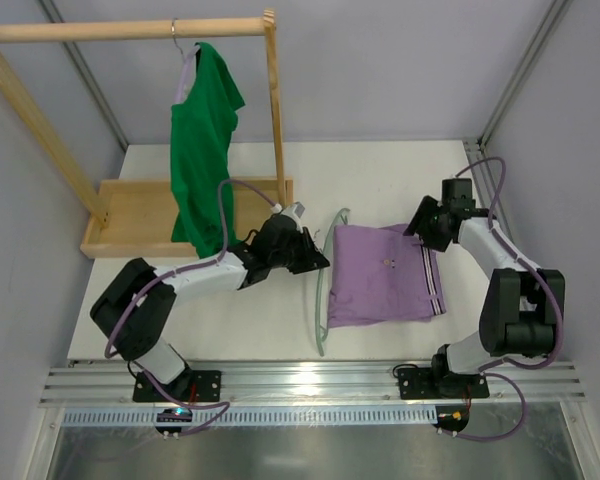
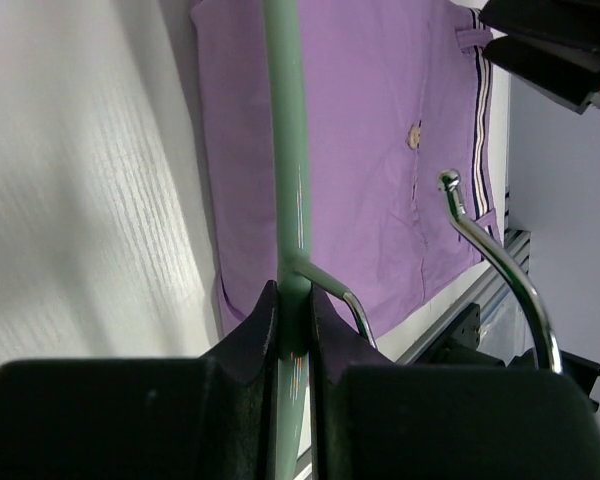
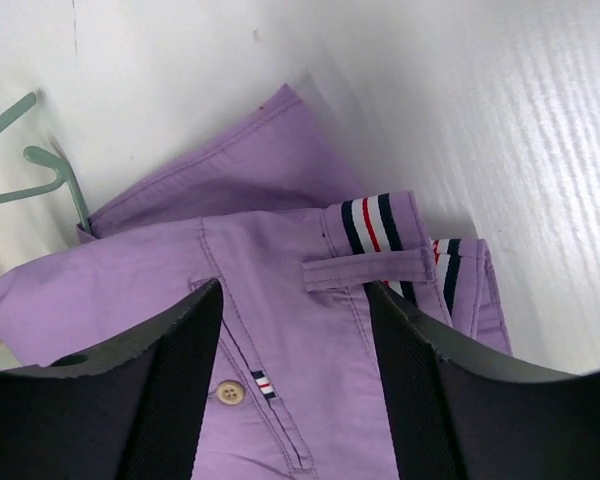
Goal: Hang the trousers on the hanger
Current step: Place trousers on hanger
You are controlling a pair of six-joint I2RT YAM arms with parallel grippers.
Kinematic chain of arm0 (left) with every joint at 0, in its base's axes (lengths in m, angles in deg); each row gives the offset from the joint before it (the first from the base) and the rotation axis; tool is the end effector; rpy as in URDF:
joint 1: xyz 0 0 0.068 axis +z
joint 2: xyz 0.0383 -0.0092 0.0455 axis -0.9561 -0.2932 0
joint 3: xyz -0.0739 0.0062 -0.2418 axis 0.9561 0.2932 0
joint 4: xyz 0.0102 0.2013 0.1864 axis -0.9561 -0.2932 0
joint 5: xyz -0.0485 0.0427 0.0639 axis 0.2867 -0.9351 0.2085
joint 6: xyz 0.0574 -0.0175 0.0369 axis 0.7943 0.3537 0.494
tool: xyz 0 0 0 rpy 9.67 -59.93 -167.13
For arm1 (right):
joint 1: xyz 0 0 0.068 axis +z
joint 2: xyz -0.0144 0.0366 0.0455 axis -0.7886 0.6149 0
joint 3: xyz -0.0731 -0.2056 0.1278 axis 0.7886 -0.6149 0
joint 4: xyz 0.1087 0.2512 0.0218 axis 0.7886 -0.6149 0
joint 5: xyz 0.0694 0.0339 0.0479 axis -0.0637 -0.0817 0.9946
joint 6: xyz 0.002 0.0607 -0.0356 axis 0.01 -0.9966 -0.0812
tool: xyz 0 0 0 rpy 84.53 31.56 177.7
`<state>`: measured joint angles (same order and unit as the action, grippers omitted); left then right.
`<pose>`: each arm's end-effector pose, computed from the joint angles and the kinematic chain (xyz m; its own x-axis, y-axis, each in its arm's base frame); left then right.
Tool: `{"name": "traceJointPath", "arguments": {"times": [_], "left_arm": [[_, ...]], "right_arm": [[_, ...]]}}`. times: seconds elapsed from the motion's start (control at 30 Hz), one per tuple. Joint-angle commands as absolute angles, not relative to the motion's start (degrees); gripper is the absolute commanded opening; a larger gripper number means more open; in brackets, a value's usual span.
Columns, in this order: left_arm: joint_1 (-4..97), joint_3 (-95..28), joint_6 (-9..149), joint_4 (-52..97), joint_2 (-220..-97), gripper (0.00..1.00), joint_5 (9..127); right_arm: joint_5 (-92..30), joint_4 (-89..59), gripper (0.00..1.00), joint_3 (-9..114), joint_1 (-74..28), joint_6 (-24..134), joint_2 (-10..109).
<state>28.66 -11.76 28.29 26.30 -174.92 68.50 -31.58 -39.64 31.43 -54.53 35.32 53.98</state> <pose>0.2579 -0.2639 0.1585 -0.8701 -0.2593 -0.4192 0.1372 0.6893 -0.7113 0.3275 -0.0074 0.1656 -0.7522 0.4791 -0.4523 0.3529 0.8727 0.3375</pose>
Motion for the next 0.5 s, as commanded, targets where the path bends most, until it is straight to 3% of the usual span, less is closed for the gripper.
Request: {"name": "traceJointPath", "arguments": {"times": [0.0,0.27,0.47], "left_arm": [[29.7,-12.6,33.8,15.6,-179.9,0.0,68.9],[30.0,-14.6,34.7,15.6,-182.0,0.01,70.6],[30.6,-16.3,35.4,15.4,-184.5,0.01,72.7]], "right_arm": [[-38.1,-49.7,0.65,35.2,-54.7,37.1,52.3],[-47.1,-51.6,0.75,29.8,-56.4,36.2,46.3],[-33.5,-41.5,0.79,23.6,-62.2,37.9,48.6]]}}
